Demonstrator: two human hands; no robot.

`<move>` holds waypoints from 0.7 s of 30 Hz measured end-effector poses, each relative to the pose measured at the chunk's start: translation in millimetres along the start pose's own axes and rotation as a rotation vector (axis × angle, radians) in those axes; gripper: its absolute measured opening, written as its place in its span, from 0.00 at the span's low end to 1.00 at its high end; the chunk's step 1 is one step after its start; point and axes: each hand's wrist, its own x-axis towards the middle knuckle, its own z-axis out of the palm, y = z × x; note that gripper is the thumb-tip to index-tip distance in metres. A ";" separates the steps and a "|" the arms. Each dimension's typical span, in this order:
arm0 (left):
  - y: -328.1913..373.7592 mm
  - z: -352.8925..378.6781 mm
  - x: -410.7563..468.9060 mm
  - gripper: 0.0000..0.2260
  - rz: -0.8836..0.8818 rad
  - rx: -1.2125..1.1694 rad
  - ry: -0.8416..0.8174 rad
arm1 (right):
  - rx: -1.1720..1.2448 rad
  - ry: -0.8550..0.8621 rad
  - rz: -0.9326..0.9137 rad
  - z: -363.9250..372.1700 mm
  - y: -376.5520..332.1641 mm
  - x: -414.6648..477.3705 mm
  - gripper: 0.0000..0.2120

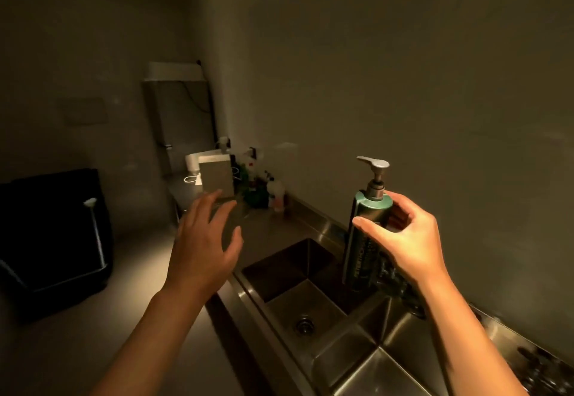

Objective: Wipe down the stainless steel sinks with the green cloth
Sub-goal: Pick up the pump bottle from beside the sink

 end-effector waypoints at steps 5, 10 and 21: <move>-59.3 -30.4 -11.8 0.23 -0.083 0.072 0.048 | 0.041 -0.118 0.004 74.2 -12.3 10.3 0.26; -108.4 -40.6 -20.1 0.23 -0.183 0.116 0.081 | 0.106 -0.201 0.022 134.6 -6.4 29.4 0.29; -177.3 -3.6 47.8 0.24 -0.288 0.190 0.047 | 0.278 -0.337 0.101 246.8 59.9 124.1 0.26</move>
